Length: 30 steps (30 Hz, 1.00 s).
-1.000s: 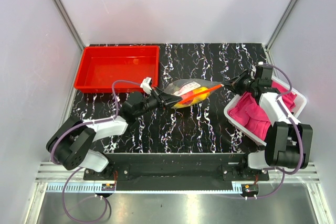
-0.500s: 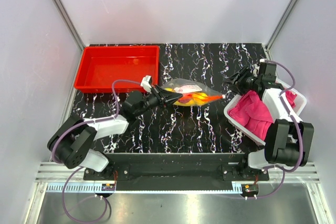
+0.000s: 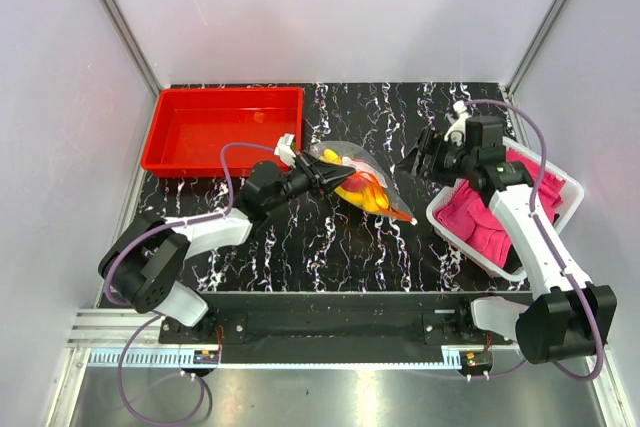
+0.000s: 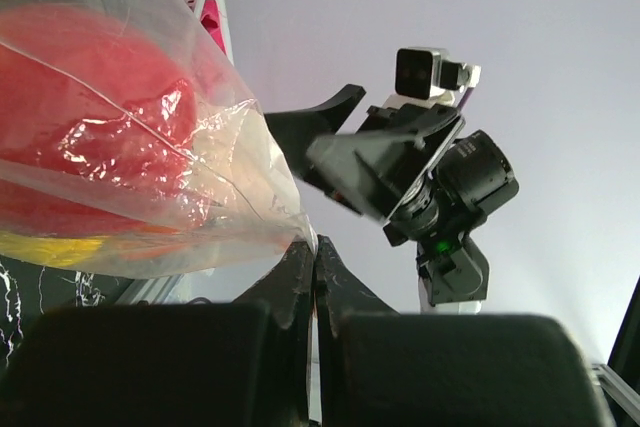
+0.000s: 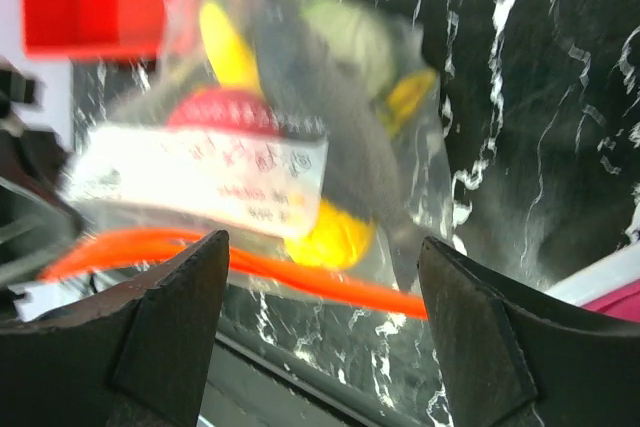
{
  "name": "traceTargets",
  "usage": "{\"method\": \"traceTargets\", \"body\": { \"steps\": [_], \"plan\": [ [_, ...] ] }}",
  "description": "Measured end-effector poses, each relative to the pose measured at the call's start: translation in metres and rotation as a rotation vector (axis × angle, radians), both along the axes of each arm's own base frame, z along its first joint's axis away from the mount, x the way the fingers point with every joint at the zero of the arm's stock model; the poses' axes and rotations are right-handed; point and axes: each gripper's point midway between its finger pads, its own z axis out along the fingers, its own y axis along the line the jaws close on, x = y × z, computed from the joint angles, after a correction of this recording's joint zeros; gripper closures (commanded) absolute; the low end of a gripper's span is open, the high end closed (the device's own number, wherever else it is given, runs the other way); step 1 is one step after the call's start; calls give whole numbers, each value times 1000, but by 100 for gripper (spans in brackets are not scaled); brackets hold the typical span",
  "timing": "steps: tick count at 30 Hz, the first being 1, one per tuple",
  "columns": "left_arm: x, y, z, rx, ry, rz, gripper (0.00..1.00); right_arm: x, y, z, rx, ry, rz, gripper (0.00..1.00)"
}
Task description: Open the zip-top bag and remove the fake food
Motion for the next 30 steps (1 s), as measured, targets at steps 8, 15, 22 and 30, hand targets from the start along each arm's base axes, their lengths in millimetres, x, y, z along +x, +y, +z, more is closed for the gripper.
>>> {"method": "traceTargets", "body": {
  "steps": [8,15,22,30],
  "plan": [
    [2,-1,-3,17,20,3,100,-35,7,-21,-86,-7,77,26],
    [4,-2,-2,27,23,3,100,-46,22,-12,-105,-61,148,39],
    [5,-3,-4,42,29,3,100,-52,34,-53,-208,51,194,41],
    [5,-3,-5,47,30,3,100,-56,42,-68,-283,74,222,37]
  ]
}}
